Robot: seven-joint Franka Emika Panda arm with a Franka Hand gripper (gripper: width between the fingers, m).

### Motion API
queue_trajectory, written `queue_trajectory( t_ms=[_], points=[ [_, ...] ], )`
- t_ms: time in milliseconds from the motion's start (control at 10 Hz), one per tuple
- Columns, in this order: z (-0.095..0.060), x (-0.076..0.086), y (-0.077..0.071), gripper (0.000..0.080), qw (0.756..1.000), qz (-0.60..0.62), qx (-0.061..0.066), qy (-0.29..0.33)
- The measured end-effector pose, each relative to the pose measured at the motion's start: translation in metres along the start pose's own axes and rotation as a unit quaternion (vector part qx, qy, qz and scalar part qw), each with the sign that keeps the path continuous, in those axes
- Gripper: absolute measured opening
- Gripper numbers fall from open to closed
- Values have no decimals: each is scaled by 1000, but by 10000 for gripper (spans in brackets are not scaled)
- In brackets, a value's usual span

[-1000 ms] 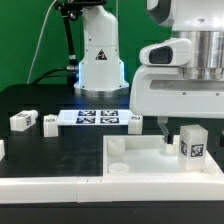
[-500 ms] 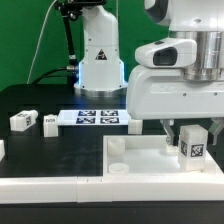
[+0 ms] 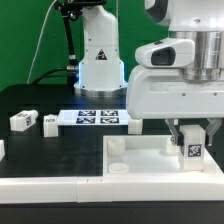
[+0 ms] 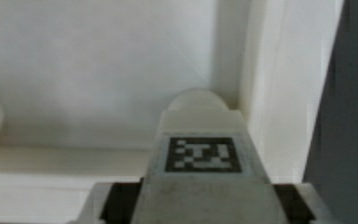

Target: Assemble one leg

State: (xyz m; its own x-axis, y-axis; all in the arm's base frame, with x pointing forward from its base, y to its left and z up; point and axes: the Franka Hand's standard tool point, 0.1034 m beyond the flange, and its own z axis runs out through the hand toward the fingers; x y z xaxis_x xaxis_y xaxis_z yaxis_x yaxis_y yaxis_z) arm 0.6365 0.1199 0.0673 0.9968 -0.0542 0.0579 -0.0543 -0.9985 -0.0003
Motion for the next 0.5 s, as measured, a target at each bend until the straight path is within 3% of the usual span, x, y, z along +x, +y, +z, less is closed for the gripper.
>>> queue_trajectory(
  t_ms=[200,500],
  points=[
    [1,0,-1,291,992,128,8,3],
    [1,-1,-3,291,956,293,7,2]
  ],
)
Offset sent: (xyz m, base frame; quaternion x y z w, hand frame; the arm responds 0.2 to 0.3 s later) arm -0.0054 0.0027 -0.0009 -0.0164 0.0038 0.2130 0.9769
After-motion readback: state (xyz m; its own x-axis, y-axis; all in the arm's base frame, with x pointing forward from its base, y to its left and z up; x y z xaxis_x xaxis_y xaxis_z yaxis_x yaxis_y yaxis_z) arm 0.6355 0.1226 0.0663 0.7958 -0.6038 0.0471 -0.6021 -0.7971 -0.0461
